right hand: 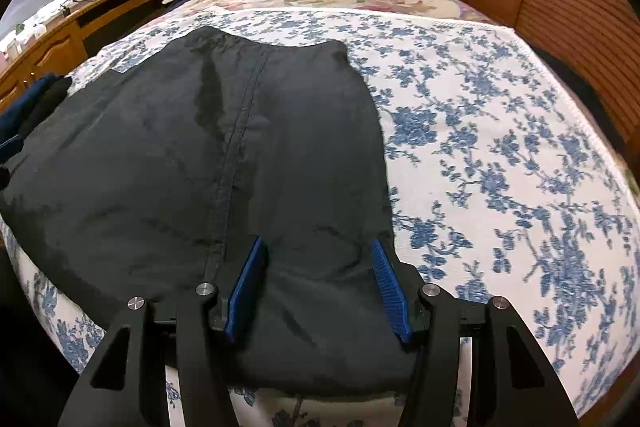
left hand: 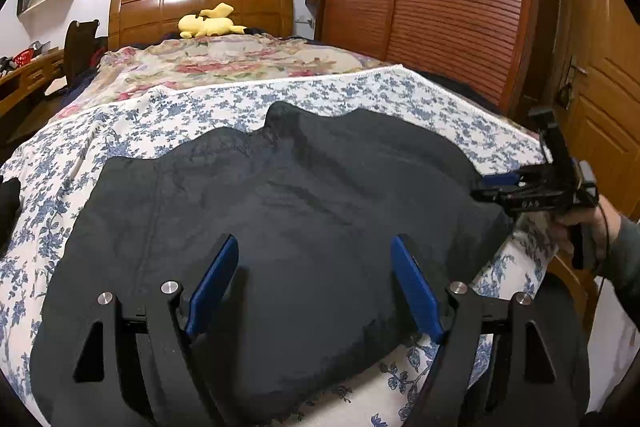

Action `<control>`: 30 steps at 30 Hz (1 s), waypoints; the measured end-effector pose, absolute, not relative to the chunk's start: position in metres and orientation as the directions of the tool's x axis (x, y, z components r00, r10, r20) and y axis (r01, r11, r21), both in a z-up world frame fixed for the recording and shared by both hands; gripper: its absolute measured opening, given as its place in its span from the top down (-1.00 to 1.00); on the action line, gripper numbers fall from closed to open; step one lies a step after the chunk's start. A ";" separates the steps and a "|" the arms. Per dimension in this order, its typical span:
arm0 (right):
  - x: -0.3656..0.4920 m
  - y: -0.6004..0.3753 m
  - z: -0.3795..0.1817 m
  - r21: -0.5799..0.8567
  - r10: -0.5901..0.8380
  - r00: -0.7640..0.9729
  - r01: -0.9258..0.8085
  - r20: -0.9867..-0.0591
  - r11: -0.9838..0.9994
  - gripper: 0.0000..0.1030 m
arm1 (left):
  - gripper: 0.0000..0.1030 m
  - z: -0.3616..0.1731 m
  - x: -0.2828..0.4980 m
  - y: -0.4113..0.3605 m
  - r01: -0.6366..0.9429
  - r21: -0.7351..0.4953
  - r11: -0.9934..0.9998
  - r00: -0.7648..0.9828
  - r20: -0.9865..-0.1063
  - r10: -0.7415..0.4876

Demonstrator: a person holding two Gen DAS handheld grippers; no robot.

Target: Fold large clothes

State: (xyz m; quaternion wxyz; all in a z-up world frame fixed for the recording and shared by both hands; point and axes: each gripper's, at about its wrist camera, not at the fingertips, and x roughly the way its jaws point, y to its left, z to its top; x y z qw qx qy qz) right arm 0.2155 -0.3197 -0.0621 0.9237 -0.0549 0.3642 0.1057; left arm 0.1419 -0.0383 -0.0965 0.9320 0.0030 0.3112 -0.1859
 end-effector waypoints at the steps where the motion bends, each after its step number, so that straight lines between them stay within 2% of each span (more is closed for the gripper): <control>1: 0.212 -0.322 -0.060 -0.030 0.142 0.718 -0.221 -0.681 0.975 -0.11 | -0.54 -0.098 0.143 -0.039 0.348 -0.109 0.931 0.736 -0.584 -0.343; 8: 0.183 -0.337 -0.046 -0.044 0.106 0.764 -0.173 -0.636 0.984 -0.11 | -0.54 -0.106 0.143 -0.039 0.351 -0.099 0.931 0.721 -0.606 -0.336; 15: 0.178 -0.347 -0.050 0.002 0.127 0.743 -0.166 -0.657 0.986 -0.18 | -0.54 -0.113 0.144 -0.042 0.352 -0.078 0.933 0.715 -0.621 -0.322; 21: 0.185 -0.354 -0.058 0.028 0.124 0.718 -0.144 -0.685 0.989 -0.48 | -0.54 -0.117 0.144 -0.042 0.356 -0.079 0.931 0.707 -0.629 -0.323; 30: 0.198 -0.357 -0.065 0.118 0.173 0.665 -0.128 -0.726 0.985 -0.54 | -0.54 -0.120 0.146 -0.043 0.358 -0.072 0.931 0.701 -0.637 -0.319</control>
